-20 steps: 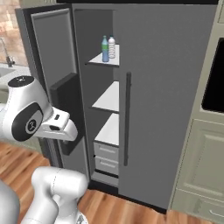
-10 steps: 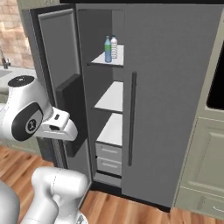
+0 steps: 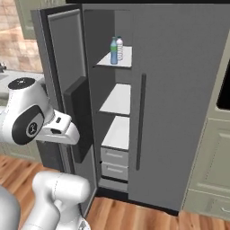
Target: Take the bottled waters from the counter and place them in the freezer to freeze. Close the freezer door after placing the bottles.
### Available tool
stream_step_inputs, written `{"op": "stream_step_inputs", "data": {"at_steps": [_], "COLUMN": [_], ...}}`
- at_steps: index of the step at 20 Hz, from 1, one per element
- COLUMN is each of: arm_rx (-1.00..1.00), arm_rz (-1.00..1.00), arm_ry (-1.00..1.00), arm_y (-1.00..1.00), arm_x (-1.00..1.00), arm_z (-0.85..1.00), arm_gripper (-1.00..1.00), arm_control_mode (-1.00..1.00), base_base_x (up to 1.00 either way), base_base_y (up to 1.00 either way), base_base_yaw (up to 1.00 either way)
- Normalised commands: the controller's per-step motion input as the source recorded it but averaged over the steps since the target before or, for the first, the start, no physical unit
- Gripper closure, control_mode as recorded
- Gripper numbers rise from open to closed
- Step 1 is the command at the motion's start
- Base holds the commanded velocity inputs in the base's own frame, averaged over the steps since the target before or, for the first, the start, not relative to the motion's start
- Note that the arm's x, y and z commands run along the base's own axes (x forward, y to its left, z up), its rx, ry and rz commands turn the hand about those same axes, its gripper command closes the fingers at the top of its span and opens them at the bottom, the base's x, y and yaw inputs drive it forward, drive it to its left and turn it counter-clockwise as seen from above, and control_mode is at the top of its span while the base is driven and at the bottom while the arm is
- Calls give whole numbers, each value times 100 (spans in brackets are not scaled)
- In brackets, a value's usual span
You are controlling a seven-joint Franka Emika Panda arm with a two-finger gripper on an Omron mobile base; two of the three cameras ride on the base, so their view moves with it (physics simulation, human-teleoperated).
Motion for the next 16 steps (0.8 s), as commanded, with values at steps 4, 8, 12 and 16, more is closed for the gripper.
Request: {"op": "stream_step_inputs", "data": {"at_steps": [4, 8, 12, 16], "arm_rx": [0, 0, 0, 0], "arm_rz": [0, 0, 0, 0], "arm_ry": [0, 0, 0, 0], "arm_y": [0, 0, 0, 0], "arm_x": [0, 0, 0, 0], "arm_z": [0, 0, 0, 0], "arm_gripper": [-100, -100, -100, -100], "arm_control_mode": [100, 100, 100, 100], "base_base_x": [-16, -14, -2, 0], "base_base_y": [41, 43, 52, 52], "base_base_yaw": [-12, -12, -7, -2]}}
